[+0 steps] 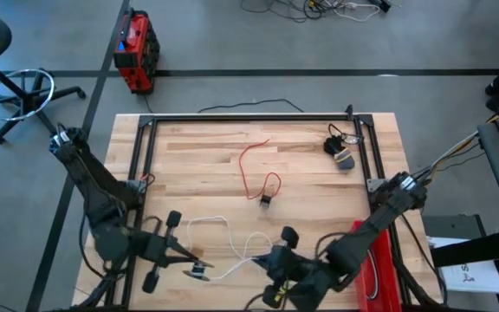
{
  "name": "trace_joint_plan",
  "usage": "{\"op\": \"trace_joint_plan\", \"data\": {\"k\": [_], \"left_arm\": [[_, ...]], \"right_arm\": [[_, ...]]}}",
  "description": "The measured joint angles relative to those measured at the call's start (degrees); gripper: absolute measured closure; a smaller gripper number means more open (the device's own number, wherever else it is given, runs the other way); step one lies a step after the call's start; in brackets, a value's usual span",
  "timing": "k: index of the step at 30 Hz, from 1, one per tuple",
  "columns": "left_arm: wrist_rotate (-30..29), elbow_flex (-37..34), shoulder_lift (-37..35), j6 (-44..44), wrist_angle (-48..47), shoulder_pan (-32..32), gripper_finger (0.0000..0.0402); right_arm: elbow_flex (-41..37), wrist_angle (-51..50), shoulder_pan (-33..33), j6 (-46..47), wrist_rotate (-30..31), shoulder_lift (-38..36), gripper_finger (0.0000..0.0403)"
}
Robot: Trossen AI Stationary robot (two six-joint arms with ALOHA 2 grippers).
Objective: Coil cords
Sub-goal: Coil the white wire onto the spool
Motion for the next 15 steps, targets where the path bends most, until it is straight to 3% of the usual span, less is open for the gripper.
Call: {"op": "trace_joint_plan", "data": {"k": [6, 12, 15], "left_arm": [[1.8, 0.0, 4.3, -7.1, -5.4, 0.4, 0.0401], [-1.8, 0.0, 2.9, -7.8, -4.6, 0.5, 0.0401], [-3.0, 0.1, 0.9, -7.6, -4.5, 0.3, 0.0401]], "right_arm": [[0.0, 1.4, -0.3, -1.8, -4.7, -2.7, 0.0403], [0.0, -3.2, -0.1, -4.7, -19.3, -1.5, 0.0403], [-0.1, -9.9, 0.2, 0.9, -21.3, -0.2, 0.0403]]}}
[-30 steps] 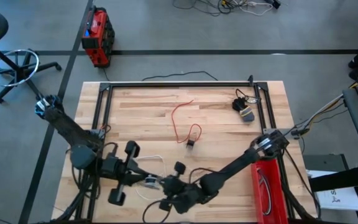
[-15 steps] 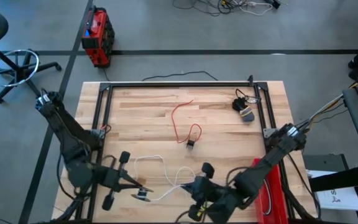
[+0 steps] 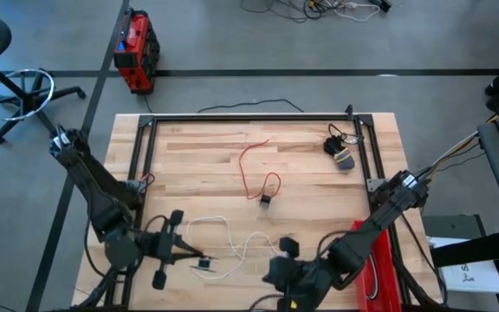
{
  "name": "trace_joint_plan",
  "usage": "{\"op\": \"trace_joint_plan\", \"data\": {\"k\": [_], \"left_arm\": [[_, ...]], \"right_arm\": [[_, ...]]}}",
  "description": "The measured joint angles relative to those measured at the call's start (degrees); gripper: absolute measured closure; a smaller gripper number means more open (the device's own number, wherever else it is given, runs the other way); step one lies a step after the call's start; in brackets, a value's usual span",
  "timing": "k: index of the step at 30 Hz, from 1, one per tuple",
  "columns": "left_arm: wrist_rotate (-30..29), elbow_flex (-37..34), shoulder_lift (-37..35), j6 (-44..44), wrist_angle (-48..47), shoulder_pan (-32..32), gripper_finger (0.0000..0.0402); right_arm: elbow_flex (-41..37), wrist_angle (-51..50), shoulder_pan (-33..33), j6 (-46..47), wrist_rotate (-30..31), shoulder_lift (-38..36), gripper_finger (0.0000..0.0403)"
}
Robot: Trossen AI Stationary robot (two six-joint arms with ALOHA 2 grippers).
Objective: Coil cords
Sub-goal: Coil the white wire onto the spool
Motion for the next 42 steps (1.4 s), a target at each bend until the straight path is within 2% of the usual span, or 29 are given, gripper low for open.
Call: {"op": "trace_joint_plan", "data": {"k": [5, 9, 14, 18, 21, 26, 30, 35, 39, 42], "left_arm": [[-1.5, 0.0, -2.3, 0.6, 0.4, -0.1, 0.0401], [-1.7, 0.0, -2.4, 0.6, -0.1, 0.2, 0.0401], [-1.5, 0.0, -1.8, 0.5, -0.1, 0.4, 0.0401], [2.1, 0.0, -1.8, -0.3, -1.3, 0.3, 0.0401], [1.4, 0.0, -1.8, -4.4, -7.2, 0.3, 0.0401], [-4.3, 0.0, -1.8, -15.4, -20.9, 0.5, 0.0401], [-6.1, -0.1, -1.9, -17.0, -21.8, 0.5, 0.0401], [-2.5, -0.1, -0.9, -16.9, -21.7, 0.8, 0.0401], [-1.5, -0.1, 2.5, -18.1, -21.8, 2.3, 0.0401], [-2.0, -0.1, 5.7, -21.2, -21.7, 5.3, 0.0401]], "right_arm": [[-0.6, -11.4, -0.2, 8.0, 1.7, -0.3, 0.0403], [-0.7, -11.2, -0.1, 7.9, 4.8, -0.1, 0.0403], [-1.5, -11.6, -0.5, 7.9, 5.9, -0.2, 0.0403], [-1.5, -13.0, -0.6, 8.6, 11.3, -0.2, 0.0403], [0.4, -13.4, -0.5, 6.7, 11.9, -0.3, 0.0403], [5.9, -13.9, 0.8, 2.5, 10.2, -1.1, 0.0403], [9.7, -17.2, 2.3, 2.9, 7.5, -1.1, 0.0403], [13.6, -18.1, 3.4, 1.1, 13.9, -1.1, 0.0403], [17.3, -15.9, 3.3, -5.2, 20.5, -1.1, 0.0403], [18.4, -10.0, 2.3, -12.2, 21.6, -1.1, 0.0403]]}}
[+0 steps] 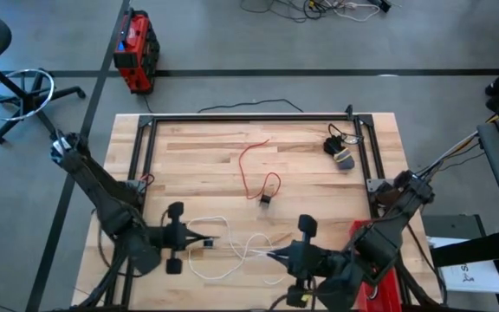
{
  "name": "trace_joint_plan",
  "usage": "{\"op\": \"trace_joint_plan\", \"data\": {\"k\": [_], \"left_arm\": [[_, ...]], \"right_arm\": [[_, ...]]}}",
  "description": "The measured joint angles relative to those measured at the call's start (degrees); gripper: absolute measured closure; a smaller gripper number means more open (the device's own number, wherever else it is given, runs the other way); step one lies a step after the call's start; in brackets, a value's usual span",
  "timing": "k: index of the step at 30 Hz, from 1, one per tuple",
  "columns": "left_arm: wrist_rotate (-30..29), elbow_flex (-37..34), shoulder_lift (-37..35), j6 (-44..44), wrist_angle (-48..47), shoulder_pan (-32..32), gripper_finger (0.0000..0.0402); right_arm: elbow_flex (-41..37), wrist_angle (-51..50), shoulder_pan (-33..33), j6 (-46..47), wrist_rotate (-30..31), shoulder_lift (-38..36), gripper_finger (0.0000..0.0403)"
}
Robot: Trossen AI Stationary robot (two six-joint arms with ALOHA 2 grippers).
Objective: Coil cords
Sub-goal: Coil the white wire onto the spool
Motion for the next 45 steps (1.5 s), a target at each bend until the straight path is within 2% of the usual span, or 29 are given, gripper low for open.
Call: {"op": "trace_joint_plan", "data": {"k": [5, 9, 13, 19, 22, 28, 34, 38, 42, 45], "left_arm": [[-1.7, 0.0, 5.4, -4.9, 2.4, 7.5, 0.0401], [-4.2, 0.0, 7.9, -6.1, 9.3, 13.2, 0.0401], [-4.1, 0.0, 9.7, -1.6, 21.2, 17.6, 0.0401], [-3.4, 0.0, 10.1, 5.3, 36.4, 20.4, 0.0401], [-1.8, 0.0, 9.5, 8.9, 44.0, 20.5, 0.0401], [9.1, 0.0, 9.3, 13.5, 58.9, 20.5, 0.0401], [13.4, 0.0, 6.4, 18.4, 53.2, 20.1, 0.0401], [14.1, 0.0, 3.1, 22.5, 48.4, 18.9, 0.0401], [14.0, 0.0, -0.8, 29.6, 48.4, 16.9, 0.0401], [14.0, 0.0, -3.0, 32.9, 48.3, 15.4, 0.0401]], "right_arm": [[-0.3, 10.6, -2.1, -9.5, -1.7, 0.5, 0.0403], [-0.5, 10.9, -3.4, -10.2, -2.3, 2.4, 0.0403], [-0.5, 10.6, -4.5, -9.8, -4.7, 4.5, 0.0403], [-0.6, 7.6, -4.6, -4.6, -8.4, 7.7, 0.0403], [-0.8, 4.5, -4.1, -0.9, -8.4, 8.8, 0.0403], [-1.0, 0.7, -4.0, 3.7, -8.9, 10.7, 0.0403], [-1.0, -5.3, -2.3, 8.4, -7.5, 10.8, 0.0403], [-1.0, -15.9, -0.6, 18.7, -7.8, 10.6, 0.0390], [-1.0, -24.2, 0.8, 28.2, -9.6, 11.2, 0.0337], [-1.0, -23.6, 1.6, 28.5, -8.1, 11.9, 0.0286]]}}
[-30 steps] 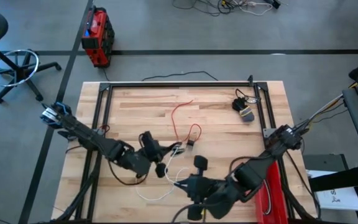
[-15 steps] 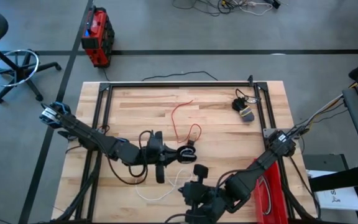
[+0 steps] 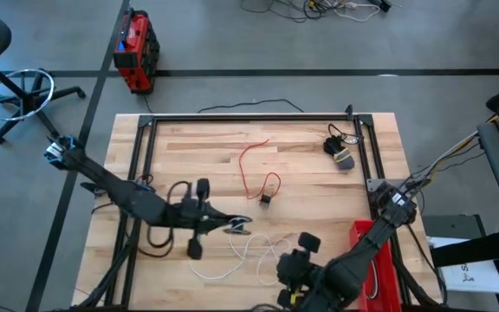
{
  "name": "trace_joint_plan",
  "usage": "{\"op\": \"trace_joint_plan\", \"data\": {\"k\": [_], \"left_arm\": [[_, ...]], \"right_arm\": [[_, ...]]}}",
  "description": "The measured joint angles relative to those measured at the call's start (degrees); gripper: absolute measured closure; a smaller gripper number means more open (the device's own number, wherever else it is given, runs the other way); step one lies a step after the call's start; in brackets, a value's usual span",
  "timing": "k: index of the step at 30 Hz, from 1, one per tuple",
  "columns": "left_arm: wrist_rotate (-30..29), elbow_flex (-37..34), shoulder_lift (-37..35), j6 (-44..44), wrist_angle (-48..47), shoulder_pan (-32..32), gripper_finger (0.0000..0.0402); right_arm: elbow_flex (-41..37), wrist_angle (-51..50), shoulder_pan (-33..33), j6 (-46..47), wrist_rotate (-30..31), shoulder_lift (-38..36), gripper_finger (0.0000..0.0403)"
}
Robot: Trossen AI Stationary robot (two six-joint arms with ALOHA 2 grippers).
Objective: Coil cords
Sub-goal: Coil the white wire onto the spool
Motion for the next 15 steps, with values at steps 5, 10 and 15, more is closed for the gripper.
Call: {"op": "trace_joint_plan", "data": {"k": [5, 10, 15], "left_arm": [[-0.1, 0.0, -1.8, 1.4, 0.3, -2.2, 0.0401], [-0.1, 0.0, -1.4, 1.4, 2.1, -3.9, 0.0401], [-0.1, 0.0, -0.7, 1.5, 3.6, -5.9, 0.0401]], "right_arm": [[0.0, 10.6, -0.5, -10.2, 9.3, 1.8, 0.0217], [-0.1, 27.1, -3.5, -23.7, 18.2, 4.8, 0.0188], [-0.2, 36.7, -7.0, -30.1, 18.5, 8.3, 0.0188]]}}
